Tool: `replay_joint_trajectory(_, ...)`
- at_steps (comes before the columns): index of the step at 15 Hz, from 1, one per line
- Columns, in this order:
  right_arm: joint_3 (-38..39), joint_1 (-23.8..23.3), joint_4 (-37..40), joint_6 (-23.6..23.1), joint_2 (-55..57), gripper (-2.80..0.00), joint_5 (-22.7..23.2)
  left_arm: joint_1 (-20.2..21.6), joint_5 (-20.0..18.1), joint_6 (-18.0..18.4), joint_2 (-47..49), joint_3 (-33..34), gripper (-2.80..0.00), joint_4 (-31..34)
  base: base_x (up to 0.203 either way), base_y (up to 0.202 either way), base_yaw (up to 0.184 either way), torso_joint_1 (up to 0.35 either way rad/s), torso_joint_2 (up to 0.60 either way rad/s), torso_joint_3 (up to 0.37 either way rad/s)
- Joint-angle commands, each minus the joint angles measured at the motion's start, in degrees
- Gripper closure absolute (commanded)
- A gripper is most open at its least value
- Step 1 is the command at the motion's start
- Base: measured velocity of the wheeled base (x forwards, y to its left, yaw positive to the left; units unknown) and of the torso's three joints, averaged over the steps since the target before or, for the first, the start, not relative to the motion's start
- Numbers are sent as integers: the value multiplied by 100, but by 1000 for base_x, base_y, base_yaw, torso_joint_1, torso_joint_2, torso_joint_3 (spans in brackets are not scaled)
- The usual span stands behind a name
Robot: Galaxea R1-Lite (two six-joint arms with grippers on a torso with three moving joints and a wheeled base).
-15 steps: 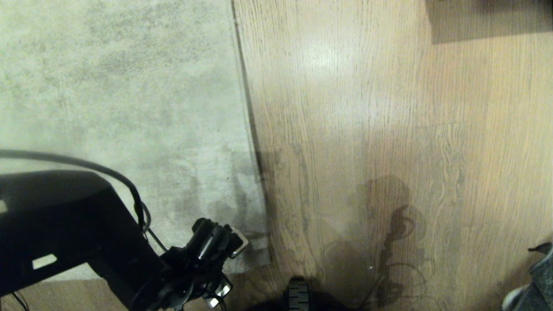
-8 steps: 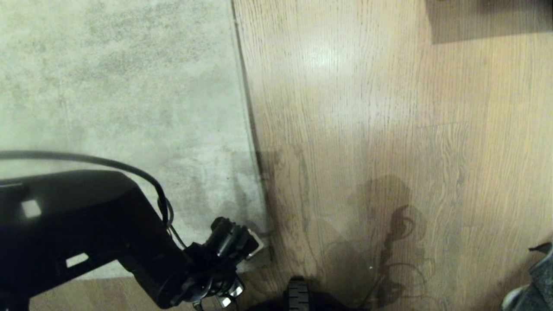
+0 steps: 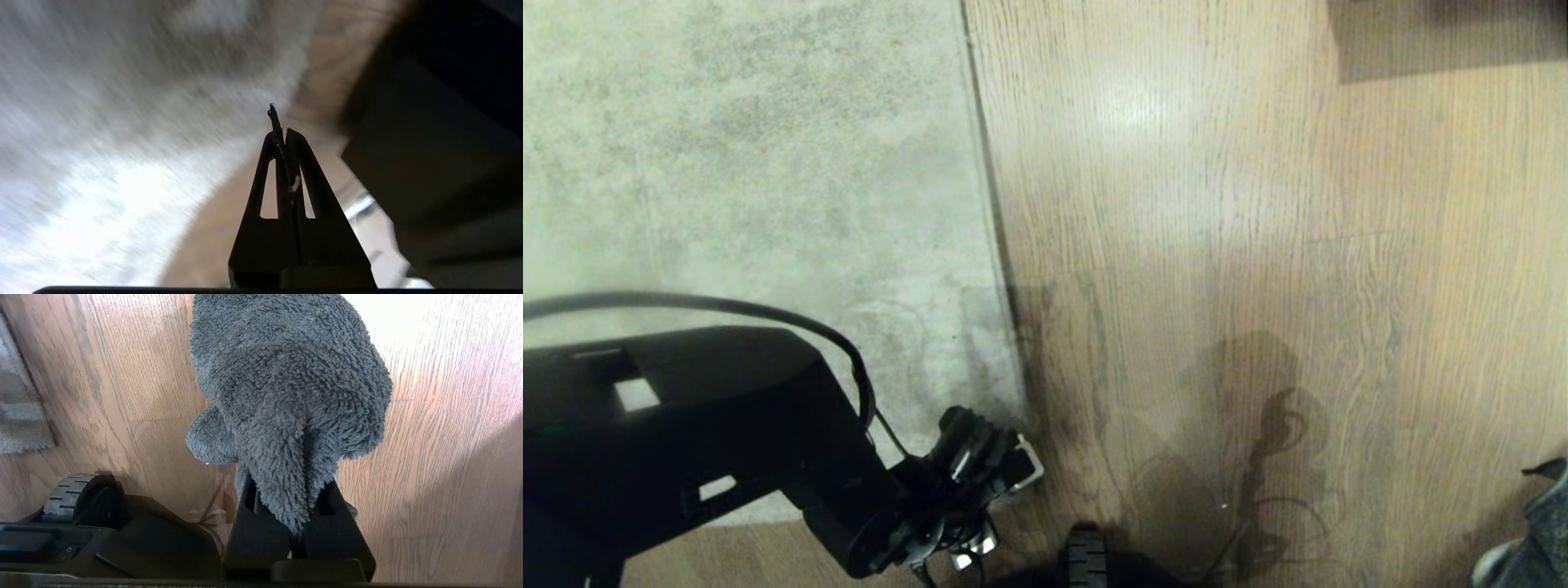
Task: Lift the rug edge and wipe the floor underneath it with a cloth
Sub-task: Lay down the carpet
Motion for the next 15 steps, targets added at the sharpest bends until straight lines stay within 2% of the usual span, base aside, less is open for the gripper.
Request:
replay_joint_trajectory(1,0,-3,-5,-5,7,0,2,34,1,57,195,-161,0,-3,0,0,0,0,0,0)
replay_joint_trajectory(10,0,-2,-5,-5,7,0,2,247,-2,3,822,-357,0,-95,0,0,0,0,0,0)
replay_joint_trajectory(12,0,1,-5,-5,7,0,2,247,-8,26,1039,-422,0,-325,0,0,0,0,0,0)
replay_joint_trajectory(15,0,-3,-5,-5,7,0,2,243,-8,67,1325,-447,0,-1053,0,0,0,0,0,0)
